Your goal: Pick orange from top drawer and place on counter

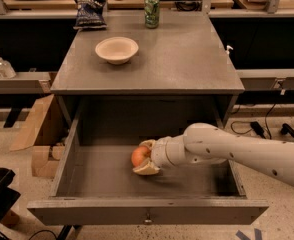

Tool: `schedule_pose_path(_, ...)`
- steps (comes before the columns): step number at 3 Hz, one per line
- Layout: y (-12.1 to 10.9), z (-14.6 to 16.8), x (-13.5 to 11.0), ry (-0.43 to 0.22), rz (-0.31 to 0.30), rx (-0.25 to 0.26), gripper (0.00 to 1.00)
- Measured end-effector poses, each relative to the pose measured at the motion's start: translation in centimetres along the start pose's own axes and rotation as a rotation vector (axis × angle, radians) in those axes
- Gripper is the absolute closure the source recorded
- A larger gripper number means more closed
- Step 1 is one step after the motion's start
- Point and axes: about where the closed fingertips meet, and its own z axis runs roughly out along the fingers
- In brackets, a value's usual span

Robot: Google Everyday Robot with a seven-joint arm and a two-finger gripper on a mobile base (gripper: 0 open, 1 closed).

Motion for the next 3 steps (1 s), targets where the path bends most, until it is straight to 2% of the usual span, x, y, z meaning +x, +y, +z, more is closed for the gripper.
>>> schedule_pose_path(1,0.0,0.0,-0.1,0.002,0.000,-0.001,0.87)
schedule_pose_path(2,-1.4,-2.9,-1.6,0.025,0.000,-0.002,1.00)
schedule_pose_path(3,-6.9,-11.0,-5.4,0.055,0.015,0.059,1.00)
